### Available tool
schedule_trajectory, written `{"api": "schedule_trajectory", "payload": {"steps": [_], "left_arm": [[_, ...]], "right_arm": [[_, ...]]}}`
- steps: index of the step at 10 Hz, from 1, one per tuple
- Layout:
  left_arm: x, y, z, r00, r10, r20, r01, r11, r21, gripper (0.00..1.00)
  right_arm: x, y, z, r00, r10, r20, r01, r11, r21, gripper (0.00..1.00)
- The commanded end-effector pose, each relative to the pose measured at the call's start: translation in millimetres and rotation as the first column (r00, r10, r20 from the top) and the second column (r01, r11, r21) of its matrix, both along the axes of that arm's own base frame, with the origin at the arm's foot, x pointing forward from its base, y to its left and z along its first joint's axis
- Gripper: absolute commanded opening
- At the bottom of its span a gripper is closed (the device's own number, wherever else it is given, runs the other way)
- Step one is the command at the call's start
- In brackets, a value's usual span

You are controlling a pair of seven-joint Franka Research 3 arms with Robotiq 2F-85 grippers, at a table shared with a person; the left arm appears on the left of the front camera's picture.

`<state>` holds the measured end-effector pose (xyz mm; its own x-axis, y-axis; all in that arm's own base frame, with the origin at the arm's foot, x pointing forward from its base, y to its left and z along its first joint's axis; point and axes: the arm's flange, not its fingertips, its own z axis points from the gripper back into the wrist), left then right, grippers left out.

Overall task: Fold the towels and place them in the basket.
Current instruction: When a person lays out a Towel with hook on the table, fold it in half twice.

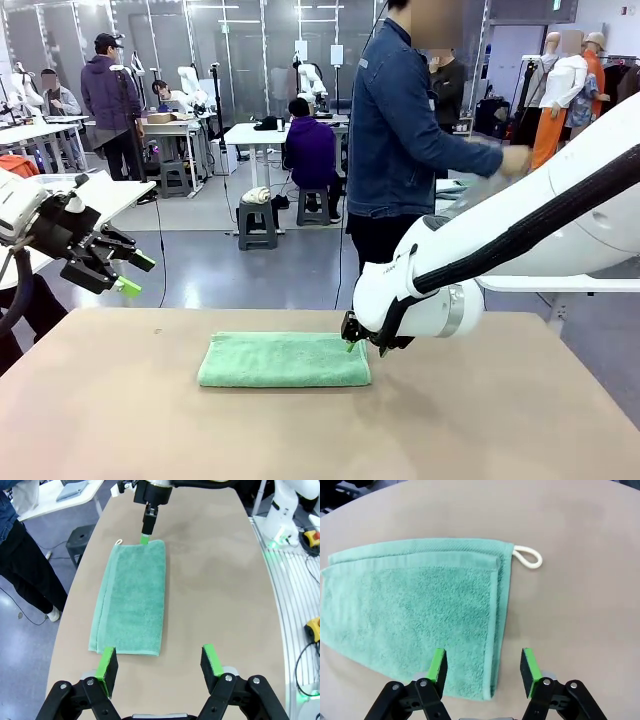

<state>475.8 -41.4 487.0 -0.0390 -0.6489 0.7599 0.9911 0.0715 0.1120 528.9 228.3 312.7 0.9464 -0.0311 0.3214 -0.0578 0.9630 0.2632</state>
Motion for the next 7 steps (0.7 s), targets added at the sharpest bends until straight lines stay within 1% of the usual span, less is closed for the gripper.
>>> {"api": "schedule_trajectory", "payload": {"steps": [1, 3, 4, 7], "left_arm": [[0.6, -0.6, 0.3, 1.000, 0.003, 0.005, -0.003, 1.000, -0.001, 0.84], [0.6, -0.6, 0.3, 1.000, 0.003, 0.005, -0.003, 1.000, -0.001, 0.84], [0.6, -0.6, 0.3, 1.000, 0.003, 0.005, -0.003, 1.000, -0.001, 0.84], [0.6, -0.6, 0.3, 1.000, 0.003, 0.005, -0.003, 1.000, -0.001, 0.84]], "right_arm": [[18.4, 18.7, -1.5, 1.000, -0.025, -0.009, 0.024, 0.999, -0.040, 0.74], [22.6, 29.7, -4.7, 0.998, -0.061, -0.011, 0.060, 0.997, -0.058, 0.74], [23.8, 36.0, -6.7, 0.997, -0.082, 0.000, 0.082, 0.994, -0.075, 0.74], [27.5, 47.5, -16.3, 0.994, -0.110, -0.002, 0.109, 0.986, -0.124, 0.74]]}}
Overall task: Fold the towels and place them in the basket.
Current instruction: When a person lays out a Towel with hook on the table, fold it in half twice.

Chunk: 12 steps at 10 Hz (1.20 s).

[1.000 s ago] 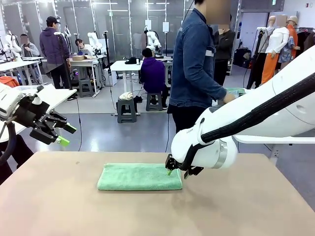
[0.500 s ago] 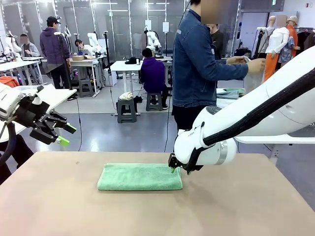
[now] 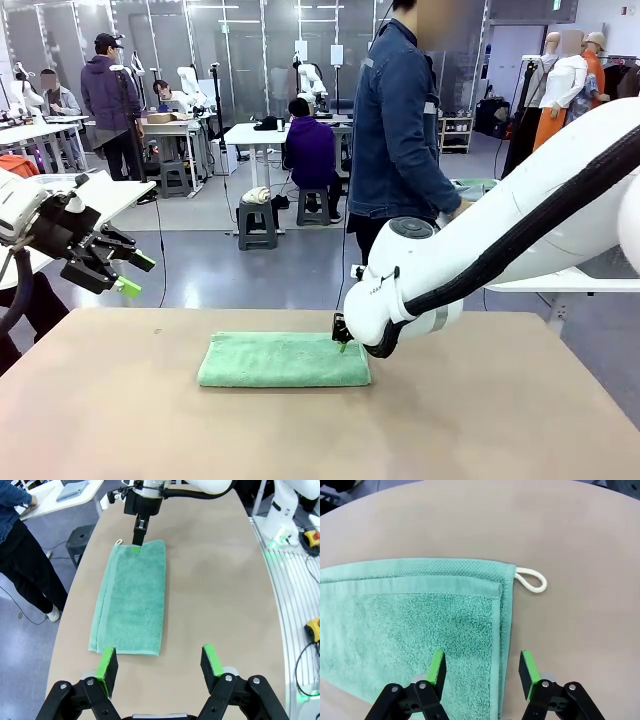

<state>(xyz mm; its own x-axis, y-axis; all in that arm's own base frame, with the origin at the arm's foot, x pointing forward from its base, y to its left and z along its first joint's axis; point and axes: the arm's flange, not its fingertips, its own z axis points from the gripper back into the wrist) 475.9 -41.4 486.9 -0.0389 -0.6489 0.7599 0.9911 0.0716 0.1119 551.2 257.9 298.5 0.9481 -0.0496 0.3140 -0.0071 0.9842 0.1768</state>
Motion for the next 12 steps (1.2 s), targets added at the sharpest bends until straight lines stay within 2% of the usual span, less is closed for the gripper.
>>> {"api": "schedule_trajectory", "payload": {"steps": [1, 5, 6, 7, 12], "left_arm": [[0.6, -0.7, 0.3, 1.000, 0.003, 0.005, -0.003, 1.000, -0.001, 0.84], [0.6, -0.7, 0.3, 1.000, 0.003, 0.005, -0.003, 1.000, -0.001, 0.84], [0.6, -0.7, 0.3, 1.000, 0.003, 0.005, -0.003, 1.000, -0.001, 0.84], [0.6, -0.7, 0.3, 1.000, 0.003, 0.005, -0.003, 1.000, -0.001, 0.84], [0.6, -0.7, 0.3, 1.000, 0.003, 0.005, -0.003, 1.000, -0.001, 0.84]], "right_arm": [[6.4, 21.2, -5.4, 0.998, -0.057, 0.007, 0.057, 0.998, -0.040, 0.74], [10.6, 26.5, -12.3, 0.998, -0.066, 0.011, 0.067, 0.996, -0.066, 0.74], [11.1, 26.2, -13.4, 0.998, -0.063, 0.009, 0.064, 0.995, -0.072, 0.62], [12.0, 25.6, -13.7, 0.997, -0.077, 0.013, 0.077, 0.994, -0.083, 0.58], [12.7, 28.2, -13.6, 0.996, -0.088, 0.016, 0.090, 0.988, -0.126, 0.58]]}}
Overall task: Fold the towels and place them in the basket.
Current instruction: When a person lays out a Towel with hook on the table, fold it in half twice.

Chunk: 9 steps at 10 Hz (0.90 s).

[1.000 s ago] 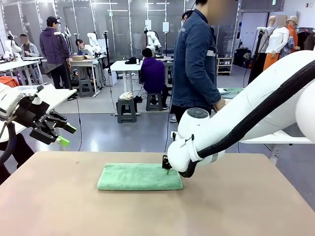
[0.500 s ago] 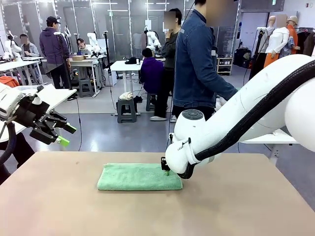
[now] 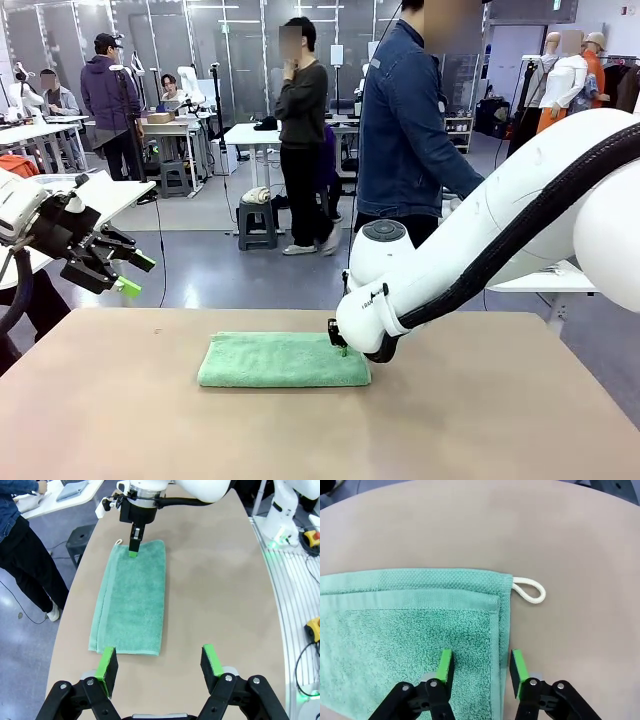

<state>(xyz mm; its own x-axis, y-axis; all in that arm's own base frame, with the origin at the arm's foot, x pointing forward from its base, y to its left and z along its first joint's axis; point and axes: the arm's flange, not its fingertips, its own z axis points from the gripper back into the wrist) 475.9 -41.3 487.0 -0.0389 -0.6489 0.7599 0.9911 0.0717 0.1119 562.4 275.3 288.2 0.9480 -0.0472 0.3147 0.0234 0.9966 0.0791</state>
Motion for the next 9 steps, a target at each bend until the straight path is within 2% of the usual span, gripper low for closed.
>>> {"api": "schedule_trajectory", "payload": {"steps": [1, 3, 4, 5, 6, 7, 8, 9], "left_arm": [[0.6, -0.7, 0.3, 1.000, 0.003, 0.005, -0.003, 1.000, -0.001, 0.84], [0.6, -0.7, 0.3, 1.000, 0.003, 0.005, -0.003, 1.000, -0.001, 0.84], [0.6, -0.7, 0.3, 1.000, 0.003, 0.005, -0.003, 1.000, -0.001, 0.84], [0.6, -0.7, 0.3, 1.000, 0.003, 0.005, -0.003, 1.000, -0.001, 0.84], [0.6, -0.7, 0.3, 1.000, 0.003, 0.005, -0.003, 1.000, -0.001, 0.84], [0.6, -0.7, 0.3, 1.000, 0.003, 0.005, -0.003, 1.000, -0.001, 0.84], [0.6, -0.7, 0.3, 1.000, 0.003, 0.005, -0.003, 1.000, -0.001, 0.84], [0.6, -0.7, 0.3, 1.000, 0.003, 0.005, -0.003, 1.000, -0.001, 0.84]], "right_arm": [[2.2, 10.7, -4.8, 0.998, -0.060, 0.014, 0.060, 0.998, -0.034, 0.58], [2.9, 10.8, -6.3, 0.999, -0.050, 0.006, 0.051, 0.998, -0.041, 0.58], [3.1, 10.6, -6.3, 0.999, -0.047, 0.005, 0.047, 0.998, -0.044, 0.43], [3.7, 10.2, -6.1, 0.999, -0.049, 0.004, 0.050, 0.998, -0.046, 0.40], [4.1, 9.4, -6.8, 0.999, -0.050, 0.000, 0.050, 0.998, -0.045, 0.24], [4.6, 8.6, -6.9, 0.999, -0.047, -0.010, 0.047, 0.998, -0.035, 0.20], [5.1, 7.6, -6.7, 0.999, -0.050, -0.011, 0.049, 0.998, -0.037, 0.04], [5.1, 6.9, -6.8, 0.999, -0.052, -0.013, 0.052, 0.998, -0.040, 0.00]]}}
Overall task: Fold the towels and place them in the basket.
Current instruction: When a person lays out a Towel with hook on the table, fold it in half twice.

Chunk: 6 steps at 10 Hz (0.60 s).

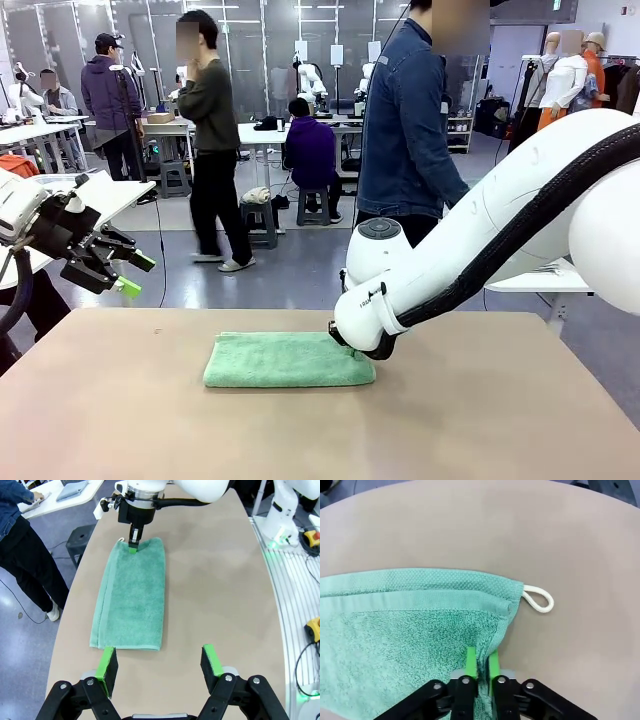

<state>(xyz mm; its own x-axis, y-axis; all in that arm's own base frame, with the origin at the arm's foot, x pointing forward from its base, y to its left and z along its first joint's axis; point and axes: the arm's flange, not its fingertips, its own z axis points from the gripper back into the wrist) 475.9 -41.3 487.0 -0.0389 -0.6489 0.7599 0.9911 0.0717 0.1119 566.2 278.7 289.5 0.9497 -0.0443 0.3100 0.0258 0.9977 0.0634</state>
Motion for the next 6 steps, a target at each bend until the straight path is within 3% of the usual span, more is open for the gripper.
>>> {"api": "schedule_trajectory", "payload": {"steps": [1, 6], "left_arm": [[0.6, -0.7, 0.3, 1.000, 0.003, 0.005, -0.003, 1.000, -0.001, 0.84], [0.6, -0.7, 0.3, 1.000, 0.003, 0.005, -0.003, 1.000, -0.001, 0.84]], "right_arm": [[1.8, 2.2, -8.8, 0.999, -0.054, -0.008, 0.053, 0.998, -0.030, 0.00], [-6.6, -46.5, 6.7, 0.999, -0.033, -0.010, 0.033, 0.999, -0.019, 0.00]]}}
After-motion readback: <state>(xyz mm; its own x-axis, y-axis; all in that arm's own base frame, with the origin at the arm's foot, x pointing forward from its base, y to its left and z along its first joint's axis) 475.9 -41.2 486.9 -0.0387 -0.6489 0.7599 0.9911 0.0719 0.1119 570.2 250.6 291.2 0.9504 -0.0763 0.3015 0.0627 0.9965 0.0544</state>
